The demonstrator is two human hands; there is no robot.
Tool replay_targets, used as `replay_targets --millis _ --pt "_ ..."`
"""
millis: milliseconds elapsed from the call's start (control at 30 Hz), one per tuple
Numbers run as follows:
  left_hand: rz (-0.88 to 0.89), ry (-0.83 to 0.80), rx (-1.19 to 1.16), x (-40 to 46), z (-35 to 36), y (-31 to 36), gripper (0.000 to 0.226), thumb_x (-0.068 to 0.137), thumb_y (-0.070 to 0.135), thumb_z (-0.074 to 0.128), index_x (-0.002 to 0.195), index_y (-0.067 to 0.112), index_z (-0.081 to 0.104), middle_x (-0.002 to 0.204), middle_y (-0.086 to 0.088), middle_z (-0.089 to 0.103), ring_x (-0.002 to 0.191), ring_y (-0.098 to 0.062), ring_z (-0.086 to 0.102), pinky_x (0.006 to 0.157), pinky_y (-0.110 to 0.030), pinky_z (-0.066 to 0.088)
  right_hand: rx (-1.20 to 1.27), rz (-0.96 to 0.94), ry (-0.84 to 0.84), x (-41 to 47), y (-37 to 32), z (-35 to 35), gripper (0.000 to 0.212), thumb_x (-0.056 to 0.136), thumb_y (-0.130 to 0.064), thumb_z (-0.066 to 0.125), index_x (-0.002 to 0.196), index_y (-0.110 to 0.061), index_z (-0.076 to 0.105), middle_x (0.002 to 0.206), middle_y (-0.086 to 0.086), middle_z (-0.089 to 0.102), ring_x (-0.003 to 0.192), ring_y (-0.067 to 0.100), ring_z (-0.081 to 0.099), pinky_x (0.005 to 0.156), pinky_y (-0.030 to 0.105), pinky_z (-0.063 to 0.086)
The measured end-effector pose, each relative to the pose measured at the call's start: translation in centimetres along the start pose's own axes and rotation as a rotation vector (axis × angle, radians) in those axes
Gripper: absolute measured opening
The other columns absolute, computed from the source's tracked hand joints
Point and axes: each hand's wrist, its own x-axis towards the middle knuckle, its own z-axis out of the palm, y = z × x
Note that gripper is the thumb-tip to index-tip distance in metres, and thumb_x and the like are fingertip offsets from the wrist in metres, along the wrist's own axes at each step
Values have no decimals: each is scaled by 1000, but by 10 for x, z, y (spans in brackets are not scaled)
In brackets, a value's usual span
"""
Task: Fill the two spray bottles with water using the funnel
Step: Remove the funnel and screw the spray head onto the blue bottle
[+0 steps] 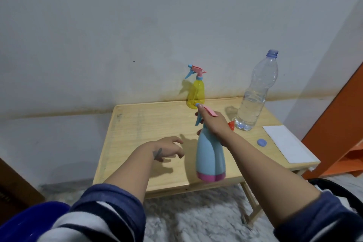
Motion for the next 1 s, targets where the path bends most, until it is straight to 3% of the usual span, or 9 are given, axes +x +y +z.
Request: replay_targets --millis 167,300,400,467,533,633,800,933,1000 --pt "97 -59 -122 -1 -3 12 83 77 29 78 145 27 31 142 8 43 128 -18 41 91 -35 36 7 -92 -10 13 -36 17 55 93 -60 39 104 -12 65 85 -3 59 47 0 63 54 12 45" --pt "192 57 -204 5 -11 8 76 72 28 83 136 23 42 121 9 51 108 -12 51 67 -20 43 110 -83 -38 28 -51 36 51 90 -63 45 105 -20 66 90 -4 60 60 17 70 69 26 53" --pt "230 195 -232 16 -21 -1 79 61 32 89 129 23 49 121 8 57 107 -12 56 77 -24 50 51 -38 -79 44 -56 47 55 84 -68 49 109 -21 65 101 2 60 91 22 66 90 36 51" --pt "233 281 -239 25 -29 -6 71 59 32 90 119 25 51 112 10 59 103 -12 57 76 -23 49 -39 8 -176 51 -57 50 56 81 -66 56 119 -25 59 116 0 56 108 19 53 91 32 44" --pt "222 344 -256 37 -36 -8 63 61 30 89 111 26 49 103 11 58 96 -12 58 66 -20 47 -90 85 -275 61 -54 52 65 79 -58 67 130 -22 50 125 -1 52 109 17 49 78 25 42" --pt "197 441 -262 64 -48 -10 70 57 32 89 115 24 52 106 7 62 95 -14 62 74 -29 53 -194 164 -301 82 -39 57 71 76 -42 76 133 -18 41 124 1 53 101 17 50 60 23 37" --pt "153 557 -235 113 -68 -2 72 54 36 87 114 30 48 102 8 63 91 -18 64 78 -36 55 -226 149 -210 139 -22 73 72 70 -36 83 125 -11 44 114 3 57 102 22 57 86 40 52" --pt "142 598 -303 160 -90 10 65 62 25 85 113 28 45 100 9 59 77 -12 62 54 -20 50 -290 50 -144 194 -17 85 74 64 -36 86 123 -13 48 113 3 62 104 22 61 85 38 52" --pt "141 639 -319 178 -100 12 68 61 26 84 116 27 45 105 7 60 82 -15 63 61 -27 53 -283 -5 -126 211 -16 90 73 63 -33 87 123 -15 49 115 3 64 103 22 62 84 36 51"
